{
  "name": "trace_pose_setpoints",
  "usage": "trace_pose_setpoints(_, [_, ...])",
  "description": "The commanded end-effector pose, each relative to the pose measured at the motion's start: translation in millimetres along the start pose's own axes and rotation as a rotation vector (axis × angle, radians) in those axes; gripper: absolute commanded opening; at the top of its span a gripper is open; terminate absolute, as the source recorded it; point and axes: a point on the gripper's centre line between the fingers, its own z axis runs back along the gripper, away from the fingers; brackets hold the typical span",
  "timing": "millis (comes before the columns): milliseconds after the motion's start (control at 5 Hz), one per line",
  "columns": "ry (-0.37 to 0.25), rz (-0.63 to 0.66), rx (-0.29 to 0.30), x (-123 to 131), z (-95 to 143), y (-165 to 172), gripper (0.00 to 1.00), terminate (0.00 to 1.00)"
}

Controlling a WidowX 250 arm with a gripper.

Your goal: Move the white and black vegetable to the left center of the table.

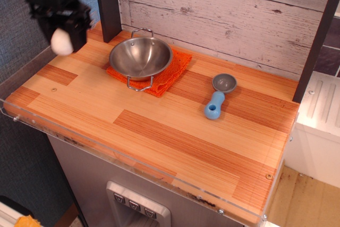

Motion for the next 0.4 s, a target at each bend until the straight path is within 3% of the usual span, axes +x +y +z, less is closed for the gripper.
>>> trace_pose_setpoints(0, [-0.062, 0.077, 0.041, -2.7, 5.4, 12.2, 0.00, 0.00])
trace_pose_setpoints(200, [-0.065, 0.097, 0.044, -2.1, 2.5, 17.3, 0.00, 0.00])
